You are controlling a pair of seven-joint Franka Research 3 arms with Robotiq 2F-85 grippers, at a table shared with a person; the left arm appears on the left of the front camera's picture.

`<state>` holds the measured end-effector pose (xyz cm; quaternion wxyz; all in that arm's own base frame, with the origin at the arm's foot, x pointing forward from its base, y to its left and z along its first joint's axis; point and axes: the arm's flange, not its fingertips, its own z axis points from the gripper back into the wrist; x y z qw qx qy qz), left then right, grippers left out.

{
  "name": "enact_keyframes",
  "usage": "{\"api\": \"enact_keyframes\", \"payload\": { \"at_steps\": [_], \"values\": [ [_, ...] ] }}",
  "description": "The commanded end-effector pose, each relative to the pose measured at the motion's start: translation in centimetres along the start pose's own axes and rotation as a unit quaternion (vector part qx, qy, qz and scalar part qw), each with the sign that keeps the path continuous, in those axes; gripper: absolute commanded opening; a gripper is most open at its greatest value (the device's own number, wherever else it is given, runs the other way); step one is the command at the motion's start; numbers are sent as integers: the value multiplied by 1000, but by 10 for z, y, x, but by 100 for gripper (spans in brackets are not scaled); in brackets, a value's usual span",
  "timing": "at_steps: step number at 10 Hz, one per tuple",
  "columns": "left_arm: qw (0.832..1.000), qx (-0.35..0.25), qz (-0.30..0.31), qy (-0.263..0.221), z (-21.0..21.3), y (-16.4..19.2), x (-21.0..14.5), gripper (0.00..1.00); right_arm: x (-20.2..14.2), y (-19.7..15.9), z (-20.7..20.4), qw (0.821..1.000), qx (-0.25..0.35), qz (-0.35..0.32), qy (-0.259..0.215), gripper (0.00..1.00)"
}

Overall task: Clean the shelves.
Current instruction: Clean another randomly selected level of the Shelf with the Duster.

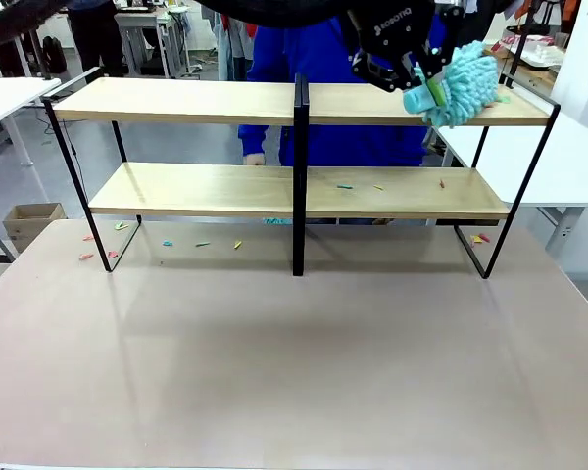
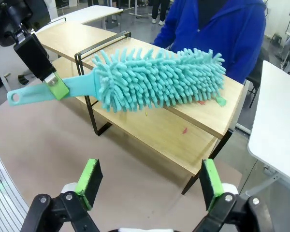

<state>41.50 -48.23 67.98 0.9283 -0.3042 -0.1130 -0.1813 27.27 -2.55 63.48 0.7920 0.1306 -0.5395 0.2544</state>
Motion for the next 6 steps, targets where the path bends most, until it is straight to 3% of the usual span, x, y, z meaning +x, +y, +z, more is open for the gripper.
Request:
{"api": "enact_keyframes", "payload": {
  "at_steps": [1,4,6],
  "values": [
    [999,2,-25,30,-1,-8,11,12,0,-1,0,1000,-1,0,0,100],
    [994,-33,-73,71,16,-6,4,12,0,-1,0,1000,-1,0,0,100],
    [980,-95,-109,134,29,1,-11,12,0,-1,0,1000,-1,0,0,100]
  ]
}}
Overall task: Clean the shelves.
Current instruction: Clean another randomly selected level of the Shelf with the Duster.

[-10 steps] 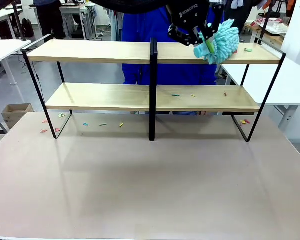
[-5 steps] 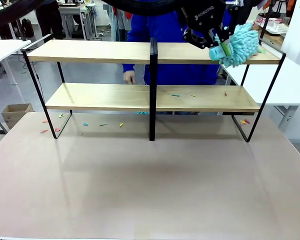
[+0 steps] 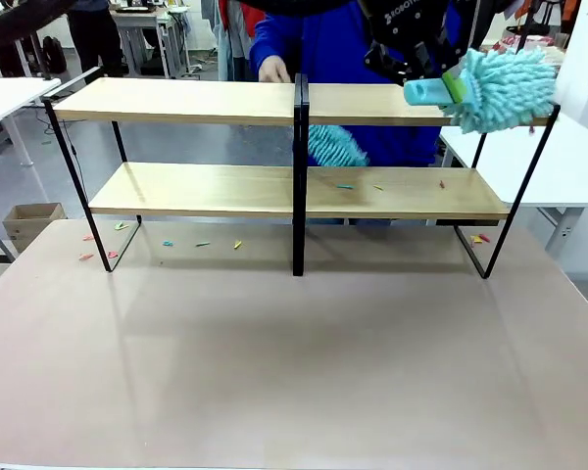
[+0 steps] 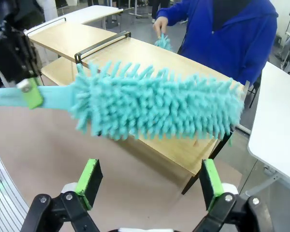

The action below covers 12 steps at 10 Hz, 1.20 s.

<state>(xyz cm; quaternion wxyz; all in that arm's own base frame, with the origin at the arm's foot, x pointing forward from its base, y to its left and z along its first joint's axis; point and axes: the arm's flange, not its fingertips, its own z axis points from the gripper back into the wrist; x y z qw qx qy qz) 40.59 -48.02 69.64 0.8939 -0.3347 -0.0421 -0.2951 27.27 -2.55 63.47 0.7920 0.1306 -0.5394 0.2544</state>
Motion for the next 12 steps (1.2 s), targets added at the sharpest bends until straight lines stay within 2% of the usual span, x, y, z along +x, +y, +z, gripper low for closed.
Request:
{"api": "enact_keyframes", "payload": {
  "at_steps": [1,4,9,12],
  "values": [
    [996,-49,-44,67,21,12,-21,12,0,-1,0,1000,-1,0,0,100],
    [993,-82,-62,61,47,18,-53,12,0,-1,0,1000,-1,0,0,100],
    [995,-79,-58,27,71,35,-82,12,0,-1,0,1000,-1,0,0,100],
    [995,-96,-15,-9,123,64,-145,12,0,-1,0,1000,-1,0,0,100]
  ]
}}
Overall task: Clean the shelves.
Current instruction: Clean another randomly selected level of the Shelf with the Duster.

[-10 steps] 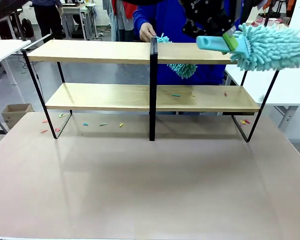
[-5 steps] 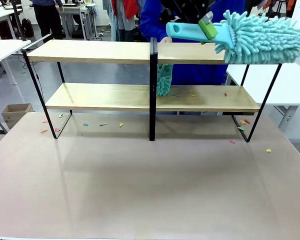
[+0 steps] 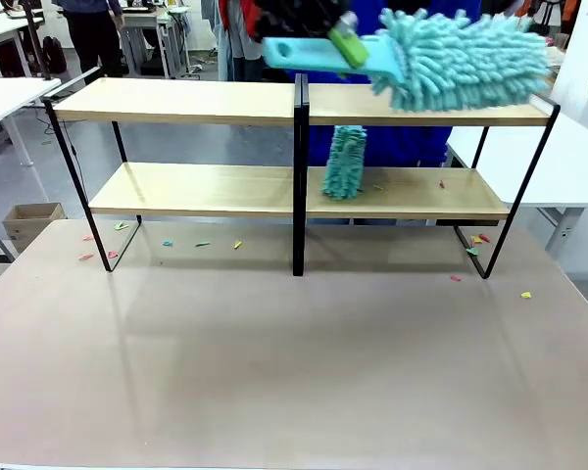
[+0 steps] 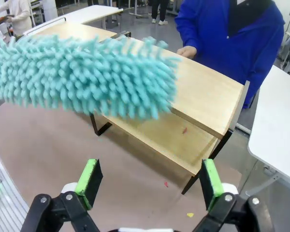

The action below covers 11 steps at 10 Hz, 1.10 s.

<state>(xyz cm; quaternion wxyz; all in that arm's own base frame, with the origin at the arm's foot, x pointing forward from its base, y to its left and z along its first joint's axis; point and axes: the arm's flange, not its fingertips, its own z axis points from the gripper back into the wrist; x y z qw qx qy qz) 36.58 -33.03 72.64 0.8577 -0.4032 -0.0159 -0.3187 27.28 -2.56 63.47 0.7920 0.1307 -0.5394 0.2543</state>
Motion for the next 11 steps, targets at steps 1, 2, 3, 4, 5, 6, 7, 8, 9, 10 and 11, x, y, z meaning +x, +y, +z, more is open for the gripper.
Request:
{"api": "enact_keyframes", "payload": {
  "at_steps": [1,2,3,4,5,6,7,8,9,10,11],
  "values": [
    [999,-15,36,-26,33,18,-76,12,1,-1,0,1000,-1,0,0,100],
    [996,-23,59,-57,53,26,-107,12,1,-1,0,1000,-1,0,0,100],
    [990,-28,85,-106,73,35,-144,12,1,-1,0,1000,-1,0,0,100],
    [982,-32,99,-159,92,43,-175,12,1,-1,0,1000,-1,0,0,100],
    [963,-37,130,-233,112,54,-198,12,1,-1,0,1000,-1,0,0,100],
    [938,-39,163,-303,137,67,-216,12,1,-1,0,1000,-1,0,0,100],
    [904,-45,201,-374,169,85,-229,12,1,-1,0,1000,-1,0,0,100],
    [878,-49,228,-418,203,104,-239,12,1,-1,0,1000,-1,0,0,100],
    [856,-66,251,-447,233,120,-245,12,1,-1,0,1000,-1,0,0,100],
    [850,-71,244,-462,262,132,-258,12,1,-1,0,1000,-1,0,0,100],
    [829,-46,240,-504,286,143,-272,12,1,-1,0,1000,-1,0,0,100]
  ]
}}
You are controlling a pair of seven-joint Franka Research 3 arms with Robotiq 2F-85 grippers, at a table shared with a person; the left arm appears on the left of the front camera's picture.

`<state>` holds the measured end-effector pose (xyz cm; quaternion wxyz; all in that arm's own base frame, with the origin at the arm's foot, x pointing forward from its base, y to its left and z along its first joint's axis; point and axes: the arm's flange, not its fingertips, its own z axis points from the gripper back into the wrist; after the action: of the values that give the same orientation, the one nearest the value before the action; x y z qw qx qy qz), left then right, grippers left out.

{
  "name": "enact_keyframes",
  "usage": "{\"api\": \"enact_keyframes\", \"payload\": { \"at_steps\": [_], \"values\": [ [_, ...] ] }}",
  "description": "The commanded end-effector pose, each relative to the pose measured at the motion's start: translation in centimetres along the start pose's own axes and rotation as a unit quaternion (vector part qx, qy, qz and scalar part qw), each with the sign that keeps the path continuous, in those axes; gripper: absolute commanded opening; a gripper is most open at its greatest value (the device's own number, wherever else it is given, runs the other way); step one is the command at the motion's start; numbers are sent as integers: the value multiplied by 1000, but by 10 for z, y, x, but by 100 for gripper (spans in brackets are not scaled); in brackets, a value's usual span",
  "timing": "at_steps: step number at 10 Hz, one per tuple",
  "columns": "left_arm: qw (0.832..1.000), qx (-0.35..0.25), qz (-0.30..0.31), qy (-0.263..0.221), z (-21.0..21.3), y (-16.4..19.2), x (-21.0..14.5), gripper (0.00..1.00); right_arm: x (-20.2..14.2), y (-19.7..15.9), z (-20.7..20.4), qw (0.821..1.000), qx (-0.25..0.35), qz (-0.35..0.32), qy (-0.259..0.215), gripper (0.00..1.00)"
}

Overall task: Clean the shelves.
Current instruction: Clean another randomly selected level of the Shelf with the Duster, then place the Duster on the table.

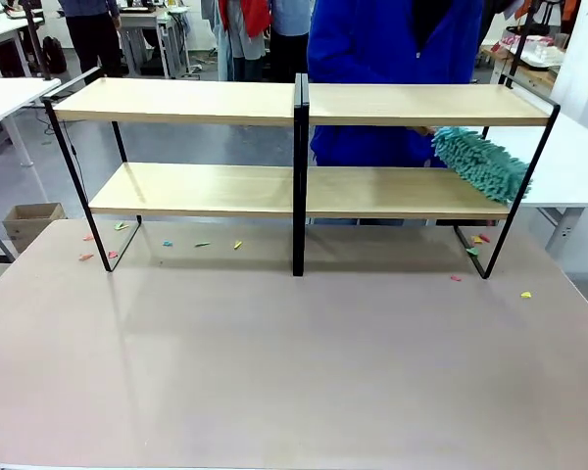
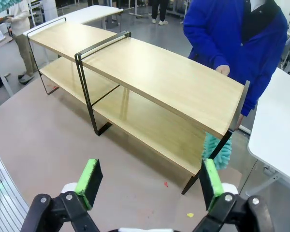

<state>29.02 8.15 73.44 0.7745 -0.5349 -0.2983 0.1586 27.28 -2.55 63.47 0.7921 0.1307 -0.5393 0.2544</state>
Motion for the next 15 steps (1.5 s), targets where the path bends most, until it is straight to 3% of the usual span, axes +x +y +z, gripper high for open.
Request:
{"api": "enact_keyframes", "payload": {
  "at_steps": [1,2,4,5,15],
  "values": [
    [998,-40,-49,-29,27,0,27,12,1,-1,0,1000,-1,0,0,100],
    [993,1,-109,-43,44,15,37,12,1,-1,0,1000,-1,0,0,100],
    [986,73,-148,-3,51,53,53,12,1,-1,0,1000,-1,0,0,100],
    [996,1,-83,-39,51,21,41,12,1,-1,0,1000,-1,0,0,100],
    [996,6,-84,-31,53,24,43,12,1,-1,0,1000,-1,0,0,100]
  ]
}}
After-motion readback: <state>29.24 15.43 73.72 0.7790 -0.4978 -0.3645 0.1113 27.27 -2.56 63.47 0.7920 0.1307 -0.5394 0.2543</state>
